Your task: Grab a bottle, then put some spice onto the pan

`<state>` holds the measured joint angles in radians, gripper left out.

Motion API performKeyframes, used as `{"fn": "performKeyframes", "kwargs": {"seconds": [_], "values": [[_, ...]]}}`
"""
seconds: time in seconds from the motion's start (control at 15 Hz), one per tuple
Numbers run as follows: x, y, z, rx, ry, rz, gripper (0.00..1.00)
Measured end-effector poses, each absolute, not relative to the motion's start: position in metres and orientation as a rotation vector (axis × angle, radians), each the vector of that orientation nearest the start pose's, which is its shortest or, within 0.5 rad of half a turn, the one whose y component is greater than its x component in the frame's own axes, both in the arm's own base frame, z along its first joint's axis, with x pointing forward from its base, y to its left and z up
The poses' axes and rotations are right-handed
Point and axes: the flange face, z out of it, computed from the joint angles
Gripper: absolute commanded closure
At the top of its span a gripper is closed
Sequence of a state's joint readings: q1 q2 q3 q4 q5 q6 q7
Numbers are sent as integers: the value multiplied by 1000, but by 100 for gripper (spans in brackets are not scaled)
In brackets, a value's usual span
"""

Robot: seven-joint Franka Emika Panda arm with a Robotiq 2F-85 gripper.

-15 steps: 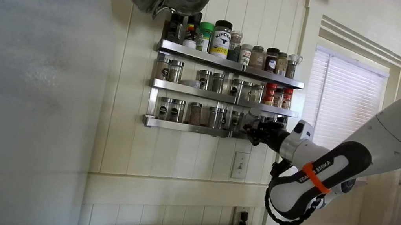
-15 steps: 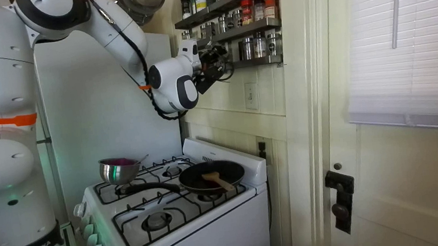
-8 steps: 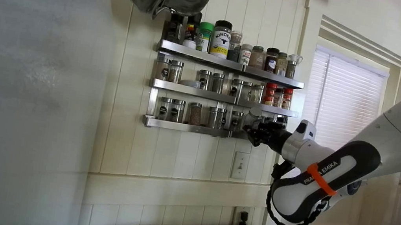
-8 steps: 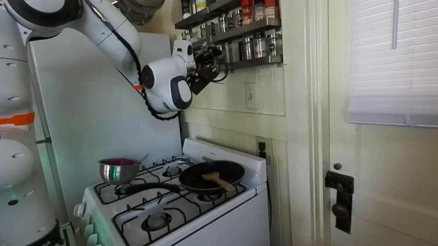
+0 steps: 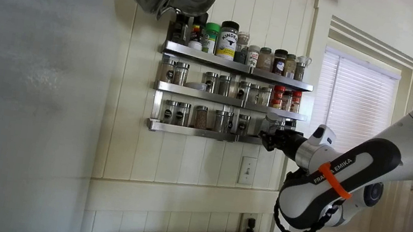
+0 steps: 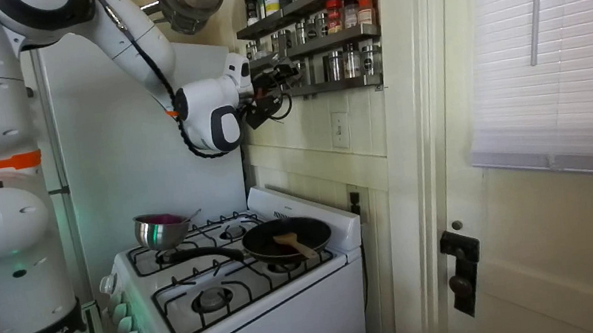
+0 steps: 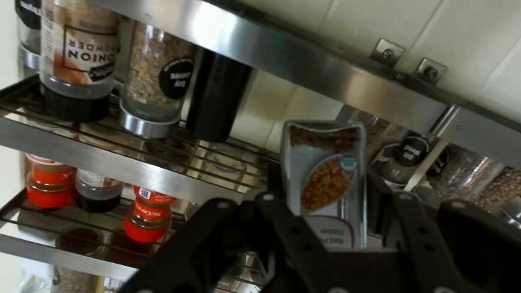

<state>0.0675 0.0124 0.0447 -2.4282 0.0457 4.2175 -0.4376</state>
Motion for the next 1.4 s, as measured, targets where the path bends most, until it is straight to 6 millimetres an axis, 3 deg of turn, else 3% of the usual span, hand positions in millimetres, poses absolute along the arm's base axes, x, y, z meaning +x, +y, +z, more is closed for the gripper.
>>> {"fn": "performKeyframes", "kwargs": {"seconds": [0.27,0.73,1.2,1.4], "values": [[466,55,507,-2242,-329,-2612,77],[425,73,454,-2543,-103,-2361,77],[406,19,425,-2937,-112,-1807,77],[400,-7,400,-3073,-129,-1555,77]]}}
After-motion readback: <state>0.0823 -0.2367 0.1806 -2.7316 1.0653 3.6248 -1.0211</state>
